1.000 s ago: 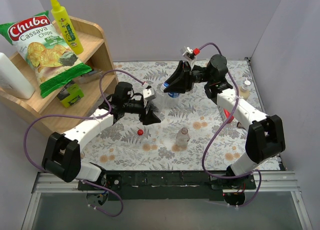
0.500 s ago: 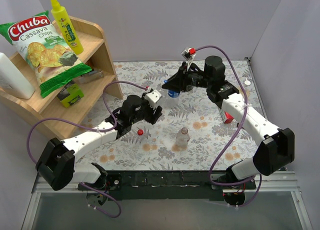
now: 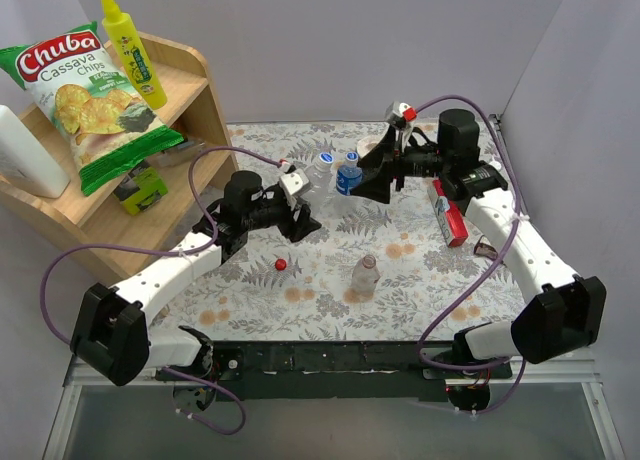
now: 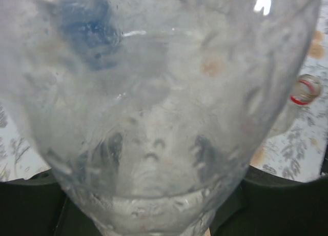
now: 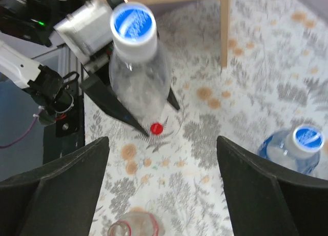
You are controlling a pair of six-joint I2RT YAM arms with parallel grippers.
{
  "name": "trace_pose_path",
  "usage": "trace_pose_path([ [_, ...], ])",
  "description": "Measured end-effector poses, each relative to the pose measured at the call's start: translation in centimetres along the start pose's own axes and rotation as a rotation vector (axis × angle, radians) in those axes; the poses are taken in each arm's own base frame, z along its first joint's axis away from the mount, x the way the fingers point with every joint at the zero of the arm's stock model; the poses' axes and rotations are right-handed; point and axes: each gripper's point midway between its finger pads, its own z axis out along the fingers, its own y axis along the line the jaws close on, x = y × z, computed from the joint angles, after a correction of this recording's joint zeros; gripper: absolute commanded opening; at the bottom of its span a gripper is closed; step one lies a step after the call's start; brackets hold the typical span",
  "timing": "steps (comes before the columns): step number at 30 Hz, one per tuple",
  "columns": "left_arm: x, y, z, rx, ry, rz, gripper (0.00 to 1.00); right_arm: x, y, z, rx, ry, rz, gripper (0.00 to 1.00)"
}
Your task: Screw on the bottle caps
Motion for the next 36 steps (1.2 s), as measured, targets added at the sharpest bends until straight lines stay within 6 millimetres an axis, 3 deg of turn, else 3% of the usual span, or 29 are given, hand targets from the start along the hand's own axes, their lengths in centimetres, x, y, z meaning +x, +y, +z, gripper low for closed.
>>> trace_pose_path([
  [4, -0.3, -2.6, 0.1, 0.160, 0.001, 0.007, 0.00, -3.7, 1.8, -0.3, -0.092, -0.109, -0.140, 0.93],
  [8, 0.4, -4.2, 0.1, 0.259, 0.023, -0.015, 0.00, -5.6, 3.0, 0.6, -0.235, -0.173, -0.149, 0.94],
  [11, 0.6, -4.8, 0.2, 0.309, 0.035, -0.014, 0.00, -5.2, 2.7, 1.7, -0.324, -0.175, -0.122, 0.93],
  [15, 0.4, -5.2, 0.2, 0.343, 0.033, -0.001, 0.00, -4.1, 2.8, 2.9, -0.397, -0.148, -0.077, 0.84],
  [24, 0.4, -5.5, 0.1, 0.366, 0.030, 0.011, 0.00, -4.6, 4.5, 3.1, -0.462, -0.144, -0.102, 0.72],
  [27, 0.4, -5.5, 0.1, 0.370, 0.030, 0.012, 0.00, -4.7, 4.5, 3.1, -0.464, -0.145, -0.099, 0.61],
  [28, 0.4, -5.5, 0.2, 0.371, 0.030, 0.011, 0.00, -4.7, 4.6, 3.0, -0.465, -0.144, -0.097, 0.50],
  [34, 0.5, -5.3, 0.4, 0.369, 0.035, 0.002, 0.00, -4.5, 4.6, 3.0, -0.467, -0.139, -0.091, 0.15],
  [36, 0.5, -5.2, 0.5, 0.355, 0.040, -0.007, 0.00, -4.6, 4.2, 3.2, -0.445, -0.145, -0.080, 0.11],
])
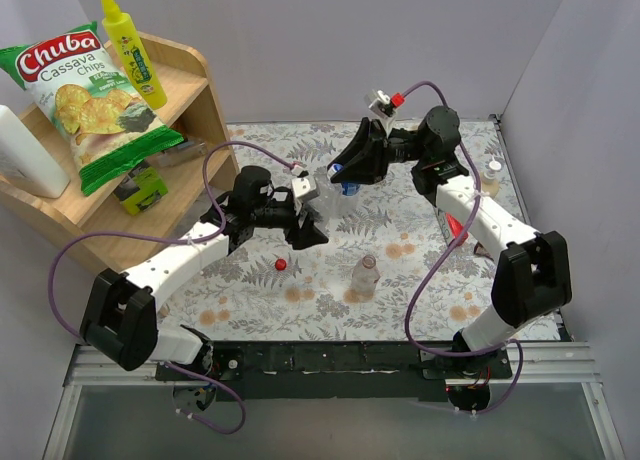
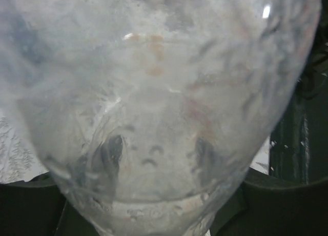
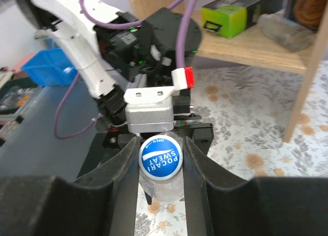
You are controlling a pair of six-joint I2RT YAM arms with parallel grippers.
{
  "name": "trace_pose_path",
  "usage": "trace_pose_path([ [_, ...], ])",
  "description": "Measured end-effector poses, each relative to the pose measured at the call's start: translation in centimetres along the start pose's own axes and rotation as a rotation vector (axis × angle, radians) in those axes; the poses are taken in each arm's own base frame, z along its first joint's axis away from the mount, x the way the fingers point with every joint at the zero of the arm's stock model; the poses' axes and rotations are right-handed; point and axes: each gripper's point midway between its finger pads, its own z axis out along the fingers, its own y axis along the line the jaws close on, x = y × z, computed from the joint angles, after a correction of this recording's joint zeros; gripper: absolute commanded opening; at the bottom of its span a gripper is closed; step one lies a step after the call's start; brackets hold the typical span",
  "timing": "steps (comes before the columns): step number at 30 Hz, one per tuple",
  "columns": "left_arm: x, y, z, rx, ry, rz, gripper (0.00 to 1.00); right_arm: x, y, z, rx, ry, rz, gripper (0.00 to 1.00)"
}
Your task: Screw on the bottle caps
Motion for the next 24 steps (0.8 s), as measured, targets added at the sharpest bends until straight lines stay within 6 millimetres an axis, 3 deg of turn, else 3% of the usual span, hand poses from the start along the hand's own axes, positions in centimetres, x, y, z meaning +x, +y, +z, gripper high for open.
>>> trace_pose_path([
  [1, 0.0, 0.4, 0.0, -0.024, 0.002, -0.003, 0.00, -0.1, -0.4, 0.0, 0.033, -0.010, 0.005, 0.05],
  [4, -0.6, 2.6, 0.7, -0.214, -0.001, 0.027, 0.00, -0.7, -1.9, -0.5, 0.185, -0.044, 0.063, 0.01],
  [11, -2.5, 4.7, 1.0, -0.624, -0.082, 0.023, 0.00, -2.4, -3.2, 0.6, 0.596, -0.084, 0.094, 0.01],
  [12, -2.7, 5.0, 0.9, -0.654, -0.089, 0.017, 0.00, -2.6, -3.5, 0.8, 0.645, -0.086, 0.086, 0.08],
  [13, -2.8, 5.3, 0.7, -0.690, -0.095, 0.008, 0.00, -2.7, -3.7, 0.8, 0.679, -0.085, 0.081, 0.47],
  [15, -2.6, 5.6, 0.3, -0.735, -0.094, -0.002, 0.00, -2.5, -4.2, 0.7, 0.729, -0.079, 0.078, 0.81],
  [16, -2.6, 5.7, 0.2, -0.749, -0.089, 0.003, 0.00, -2.1, -4.4, 0.5, 0.751, -0.069, 0.084, 0.89],
  [21, -0.7, 5.3, 0.0, -0.672, -0.044, -0.001, 0.00, -0.2, -4.5, -1.2, 0.688, -0.003, 0.067, 0.90],
  [24, 0.3, 6.5, -1.9, -0.586, -0.027, -0.037, 0.00, 0.8, -2.6, -2.7, 0.565, 0.028, 0.031, 0.89],
])
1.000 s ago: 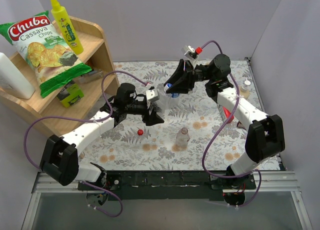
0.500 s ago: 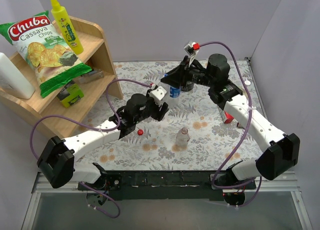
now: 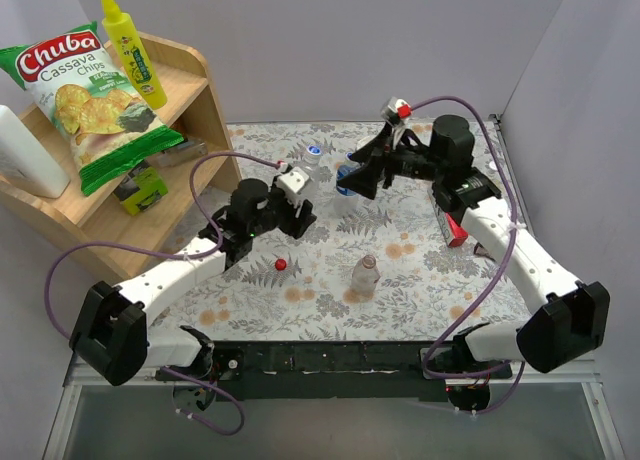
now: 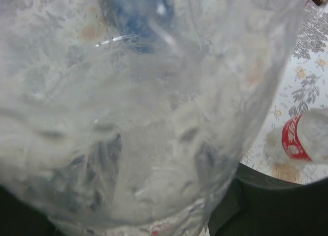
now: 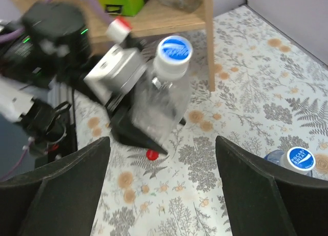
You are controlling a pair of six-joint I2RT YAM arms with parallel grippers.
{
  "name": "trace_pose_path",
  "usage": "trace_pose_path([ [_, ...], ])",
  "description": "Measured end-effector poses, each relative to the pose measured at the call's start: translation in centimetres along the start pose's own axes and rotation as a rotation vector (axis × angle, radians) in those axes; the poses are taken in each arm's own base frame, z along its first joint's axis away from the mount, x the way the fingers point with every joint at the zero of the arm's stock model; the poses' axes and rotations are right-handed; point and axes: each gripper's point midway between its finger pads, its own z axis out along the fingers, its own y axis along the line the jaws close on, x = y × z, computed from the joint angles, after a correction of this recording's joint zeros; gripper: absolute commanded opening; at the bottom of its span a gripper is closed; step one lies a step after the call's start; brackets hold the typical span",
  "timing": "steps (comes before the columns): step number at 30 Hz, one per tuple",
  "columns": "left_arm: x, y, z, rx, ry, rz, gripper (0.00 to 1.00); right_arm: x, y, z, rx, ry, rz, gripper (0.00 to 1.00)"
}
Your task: Screw on the bottle caps
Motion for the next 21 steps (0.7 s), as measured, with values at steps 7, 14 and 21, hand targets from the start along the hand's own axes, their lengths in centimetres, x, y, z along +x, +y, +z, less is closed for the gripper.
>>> trace_pose_path([
  [7, 0.8, -1.6, -2.3, 0.334, 0.041, 0.081, 0.00, -2.4, 5.8, -3.1, -0.333, -0.077, -0.162, 0.77],
  [14, 0.9, -5.3, -3.5, 0.573, 0.034, 0.100, 0.00, -1.3, 6.2, -1.4, -0.494, -0.077, -0.140, 0.74],
  [21, 0.7, -6.1, -3.9, 0.626, 0.025, 0.112, 0.00, -0.7, 5.7, -0.3, -0.517, -0.072, -0.103, 0.67],
])
